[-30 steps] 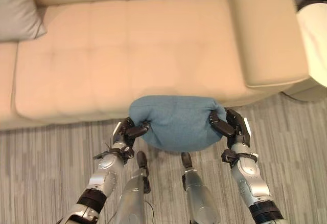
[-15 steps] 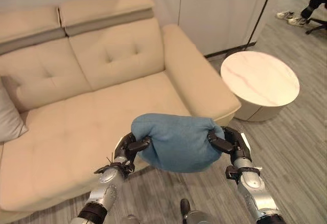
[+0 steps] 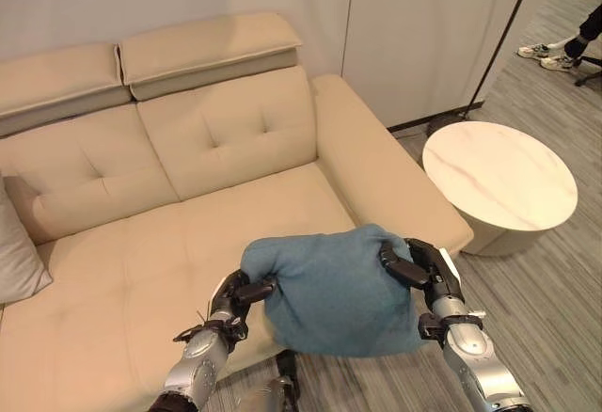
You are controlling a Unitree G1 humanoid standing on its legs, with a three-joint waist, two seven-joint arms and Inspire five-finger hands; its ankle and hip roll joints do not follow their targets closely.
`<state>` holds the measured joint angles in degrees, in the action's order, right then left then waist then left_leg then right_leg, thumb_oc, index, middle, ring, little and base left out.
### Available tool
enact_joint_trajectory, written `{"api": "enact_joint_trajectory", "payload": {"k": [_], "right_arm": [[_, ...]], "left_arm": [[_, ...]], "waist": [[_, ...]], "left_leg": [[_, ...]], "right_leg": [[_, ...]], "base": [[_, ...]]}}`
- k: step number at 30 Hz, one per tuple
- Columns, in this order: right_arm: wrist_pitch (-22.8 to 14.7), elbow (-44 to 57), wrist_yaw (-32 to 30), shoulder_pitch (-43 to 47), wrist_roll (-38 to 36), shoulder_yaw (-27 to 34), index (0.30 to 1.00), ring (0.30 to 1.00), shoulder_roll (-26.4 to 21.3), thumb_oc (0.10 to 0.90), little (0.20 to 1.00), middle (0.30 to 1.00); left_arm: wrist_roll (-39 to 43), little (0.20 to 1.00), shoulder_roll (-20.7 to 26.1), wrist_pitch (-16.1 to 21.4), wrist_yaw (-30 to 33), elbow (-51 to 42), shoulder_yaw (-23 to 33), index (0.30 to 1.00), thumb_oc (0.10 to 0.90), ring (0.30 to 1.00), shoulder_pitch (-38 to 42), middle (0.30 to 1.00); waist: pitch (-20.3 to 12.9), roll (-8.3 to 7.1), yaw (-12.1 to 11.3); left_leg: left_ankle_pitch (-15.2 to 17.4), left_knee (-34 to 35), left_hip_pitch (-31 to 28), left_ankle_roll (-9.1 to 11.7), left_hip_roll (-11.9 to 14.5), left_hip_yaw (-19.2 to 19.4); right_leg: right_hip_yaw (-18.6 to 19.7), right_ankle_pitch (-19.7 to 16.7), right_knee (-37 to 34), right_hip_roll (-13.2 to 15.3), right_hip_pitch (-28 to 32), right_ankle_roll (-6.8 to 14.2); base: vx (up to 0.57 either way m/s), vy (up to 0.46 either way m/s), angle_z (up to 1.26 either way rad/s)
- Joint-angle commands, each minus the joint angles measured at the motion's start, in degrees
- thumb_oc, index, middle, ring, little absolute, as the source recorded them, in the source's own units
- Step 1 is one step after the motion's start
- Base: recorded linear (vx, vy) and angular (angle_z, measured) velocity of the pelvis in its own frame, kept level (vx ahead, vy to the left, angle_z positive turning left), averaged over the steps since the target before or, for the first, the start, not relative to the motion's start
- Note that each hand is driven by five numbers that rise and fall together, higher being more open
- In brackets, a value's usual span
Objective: Pick up all the scattered cushions and arrange them neatly on the sofa.
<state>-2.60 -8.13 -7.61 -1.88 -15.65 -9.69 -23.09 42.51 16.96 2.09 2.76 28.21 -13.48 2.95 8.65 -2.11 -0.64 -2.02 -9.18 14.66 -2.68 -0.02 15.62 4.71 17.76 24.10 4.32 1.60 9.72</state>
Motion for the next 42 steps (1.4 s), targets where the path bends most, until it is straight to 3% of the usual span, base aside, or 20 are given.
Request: {"api": "enact_joint_trajectory", "payload": {"k": [1, 3, 4, 6, 8, 9, 11, 13, 15, 20, 23, 24, 25, 26, 28, 29, 31, 32, 35, 42], "right_arm": [[-6.01, 4.98, 2.35, 8.23, 1.69, 1.11, 0.300, 0.300, 3.09, 0.400, 0.300, 0.300], [-5.98, 5.17, 2.19, 8.43, 2.16, 1.21, 0.300, 0.300, 3.07, 0.400, 0.300, 0.300], [-5.81, 5.44, 1.86, 9.79, 3.03, 1.89, 0.300, 0.300, 2.13, 0.400, 0.300, 0.300], [-5.50, 5.19, 1.18, 11.68, 3.81, 2.41, 0.300, 0.300, 0.48, 0.400, 0.300, 0.300], [-5.37, 4.90, 0.98, 12.47, 4.02, 2.56, 0.300, 0.300, -0.26, 0.400, 0.300, 0.300], [-4.96, 4.19, 0.25, 14.19, 4.17, 2.87, 0.300, 0.300, -1.58, 0.400, 0.300, 0.300], [-4.82, 3.54, -0.27, 15.55, 4.04, 2.90, 0.300, 0.300, -1.62, 0.400, 0.300, 0.300], [-4.91, 3.25, -0.48, 16.30, 3.81, 2.57, 0.300, 0.300, -1.72, 0.400, 0.300, 0.300], [-5.07, 2.61, -0.52, 17.44, 3.30, 2.56, 0.300, 0.300, -1.53, 0.400, 0.300, 0.300], [-5.40, 0.92, 0.09, 20.48, 2.35, 0.34, 0.300, 0.300, -1.50, 0.400, 0.300, 0.300], [-4.74, -2.51, -0.63, 28.60, 1.76, -5.66, 0.300, 0.300, -2.34, 0.400, 0.300, 0.300], [-4.40, -3.83, -1.47, 31.63, 1.63, -7.42, 0.300, 0.300, -2.81, 0.400, 0.300, 0.300], [-4.06, -5.07, -1.96, 34.72, 1.43, -9.14, 0.300, 0.300, -3.23, 0.400, 0.300, 0.300], [-3.85, -6.14, -2.51, 38.27, 1.92, -11.26, 0.300, 0.300, -3.87, 0.400, 0.300, 0.300], [-3.97, -6.47, -2.55, 38.75, 1.87, -11.38, 0.300, 0.300, -3.87, 0.400, 0.300, 0.300], [-2.78, -13.16, -5.91, 51.61, 11.19, -18.49, 0.300, 0.300, -10.71, 0.400, 0.300, 0.300], [-1.21, -11.32, -7.53, 57.01, 17.09, -19.11, 0.300, 0.300, -12.85, 0.400, 0.300, 0.300], [-1.81, -15.60, -10.63, 65.21, 18.02, -21.69, 0.300, 0.300, -14.37, 0.400, 0.300, 0.300], [-1.21, -23.51, -10.60, 76.52, 14.10, -27.82, 0.300, 0.300, -15.10, 0.400, 0.300, 0.300], [-0.48, -32.39, -12.14, 89.11, 12.79, -34.07, 0.300, 0.300, -18.56, 0.400, 0.300, 0.300]], "left_arm": [[-0.87, 0.300, 2.55, 8.00, -0.95, -10.70, 4.53, 0.300, 0.400, 0.300, 6.33, 0.300], [-1.02, 0.300, 2.60, 7.91, -0.75, -10.72, 5.11, 0.300, 0.400, 0.300, 6.29, 0.300], [-1.59, 0.300, 2.94, 7.81, -0.85, -10.04, 5.31, 0.300, 0.400, 0.300, 7.24, 0.300], [-2.05, 0.300, 2.89, 7.86, -0.92, -9.83, 4.77, 0.300, 0.400, 0.300, 8.69, 0.300], [-2.32, 0.300, 2.87, 7.88, -0.98, -9.48, 4.42, 0.300, 0.400, 0.300, 9.79, 0.300], [-2.82, 0.300, 2.86, 8.41, -0.42, -8.76, 3.80, 0.300, 0.400, 0.300, 12.34, 0.300], [-3.59, 0.300, 2.97, 9.11, 0.45, -8.17, 3.45, 0.300, 0.400, 0.300, 14.45, 0.300], [-3.75, 0.300, 3.20, 9.61, 0.91, -7.91, 3.52, 0.300, 0.400, 0.300, 14.99, 0.300], [-4.56, 0.300, 3.85, 9.77, 1.21, -7.33, 3.55, 0.300, 0.400, 0.300, 16.15, 0.300], [-5.77, 0.300, 4.97, 10.35, 2.33, -4.92, 3.72, 0.300, 0.400, 0.300, 17.58, 0.300], [-5.27, 0.300, 6.31, 10.37, 4.85, -0.99, 2.54, 0.300, 0.400, 0.300, 22.38, 0.300], [-4.67, 0.300, 6.88, 10.63, 5.69, 0.55, 1.95, 0.300, 0.400, 0.300, 24.61, 0.300], [-4.08, 0.300, 7.62, 10.47, 6.50, 2.13, 1.56, 0.300, 0.400, 0.300, 27.00, 0.300], [-3.12, 0.300, 8.54, 10.71, 7.49, 3.44, 0.90, 0.300, 0.400, 0.300, 29.48, 0.300], [-3.03, 0.300, 8.57, 10.79, 7.43, 3.70, 0.98, 0.300, 0.400, 0.300, 29.85, 0.300], [-2.54, 0.300, 12.97, 11.64, 9.02, 8.62, 0.60, 0.300, 0.400, 0.300, 35.60, 0.300], [-1.70, 0.300, 12.95, 12.34, 10.96, 8.92, -1.02, 0.300, 0.400, 0.300, 40.25, 0.300], [-1.66, 0.300, 14.52, 13.98, 11.63, 11.86, -4.10, 0.300, 0.400, 0.300, 47.24, 0.300], [-0.99, 0.300, 16.63, 14.17, 11.31, 16.69, -9.40, 0.300, 0.400, 0.300, 57.79, 0.300], [-2.06, 0.300, 17.04, 14.53, 11.84, 20.52, -14.00, 0.300, 0.400, 0.300, 68.36, 0.300]], "waist": [[-4.48, -2.54, -2.15], [-4.46, -1.91, -1.75], [-4.10, -1.33, -0.53], [-4.09, -0.43, 0.91], [-4.12, -0.28, 1.73], [-4.32, -0.53, 3.33], [-3.72, -0.72, 4.71], [-3.36, -0.75, 5.03], [-3.74, -2.02, 5.11], [-5.87, -1.55, 4.92], [-4.50, -2.06, 3.84], [-3.81, -2.28, 3.40], [-3.24, -2.31, 2.58], [-3.03, -2.17, 1.88], [-2.67, -2.19, 1.85], [-1.69, 0.44, -1.10], [-1.26, 0.89, -0.28], [-0.42, 0.53, -0.38], [0.45, 0.19, -0.50], [2.11, 0.08, -0.63]], "left_leg": [[2.57, -0.02, -1.51, 0.72, 2.95, -2.68], [2.93, 0.71, -2.95, 0.53, 3.14, -3.75], [4.48, 1.76, -6.59, 0.65, 2.23, -6.56], [6.20, 1.94, -8.87, 1.51, 2.26, -8.63], [6.95, 1.78, -9.61, 1.96, 2.08, -9.98], [8.85, 1.77, -11.57, 2.89, 1.04, -12.94], [10.44, 1.39, -13.63, 3.43, 0.32, -15.36], [11.24, 1.12, -14.49, 3.69, 0.31, -15.97], [12.41, 1.15, -16.15, 3.69, -0.62, -16.01], [12.92, 2.61, -18.90, 5.06, 0.91, -17.55], [9.97, -17.16, -10.04, 8.80, 3.41, -17.66], [9.57, -17.50, -7.96, 8.64, 4.68, -17.37], [10.31, -14.29, -6.61, 8.34, 6.39, -17.12], [7.80, -9.94, -5.21, 8.33, 8.07, -17.43], [7.65, -9.42, -5.69, 8.40, 8.10, -17.30], [0.85, 5.40, -4.28, 9.86, 11.61, -20.84], [-1.07, 5.87, -3.60, 10.63, 11.04, -19.47], [-1.86, 6.19, -1.64, 11.20, 9.69, -19.81], [-2.83, 7.25, 1.58, 11.03, 8.83, -18.71], [-4.14, 8.32, 6.19, 11.30, 7.66, -17.04]], "right_leg": [[-4.93, -17.92, 7.27, -5.84, -0.27, 2.48], [-5.42, -17.81, 8.20, -5.30, -2.34, 1.91], [-5.53, -14.11, 5.04, -3.32, -6.35, -0.56], [-5.48, -10.30, -0.65, -0.86, -8.28, -2.28], [-4.55, -10.98, -5.13, 0.16, -8.96, -2.60], [-0.58, -13.45, -12.84, 1.24, -11.69, -2.13], [2.55, -16.86, -16.43, 1.52, -14.17, -0.74], [1.72, -17.64, -17.56, 1.80, -14.24, -0.35], [0.41, -19.63, -17.95, 2.62, -12.48, 0.79], [0.42, -18.13, -17.37, 0.54, -10.86, -0.23], [-1.89, -16.66, -17.86, 0.63, -7.17, -3.54], [-2.12, -15.75, -17.63, 0.82, -6.52, -3.93], [-2.01, -14.74, -17.41, 0.82, -5.79, -3.76], [-1.94, -14.35, -17.32, 0.74, -5.91, -3.36], [-1.86, -14.20, -17.17, 0.72, -5.81, -3.43], [-0.71, -10.83, -15.13, -1.41, -4.61, -2.90], [-0.94, -10.50, -14.76, -1.19, -5.27, -2.69], [0.11, -11.28, -15.20, -0.23, -8.15, -1.92], [1.14, -13.55, -15.47, 0.69, -13.25, -0.86], [1.34, -17.08, -17.85, 2.64, -18.15, 0.47]], "base": [[0.36, 0.112, 0.39], [0.28, 0.046, 0.49], [0.44, 0.002, 0.63], [0.46, -0.035, 0.85], [0.31, -0.087, 1.14], [0.42, -0.120, 1.20], [0.40, -0.119, 1.16], [0.23, -0.074, 1.07], [0.24, -0.110, 0.62], [0.21, -0.146, 0.27], [0.10, -0.183, 0.30], [0.06, -0.007, 0.37], [0.08, 0.063, 0.17], [0.07, 0.056, 0.04], [0.12, 0.095, -0.02], [0.28, 0.221, 0.12], [0.12, 0.238, -0.14], [-0.10, 0.146, -0.20], [-0.16, 0.126, -0.44], [-0.04, 0.067, 0.09]]}}
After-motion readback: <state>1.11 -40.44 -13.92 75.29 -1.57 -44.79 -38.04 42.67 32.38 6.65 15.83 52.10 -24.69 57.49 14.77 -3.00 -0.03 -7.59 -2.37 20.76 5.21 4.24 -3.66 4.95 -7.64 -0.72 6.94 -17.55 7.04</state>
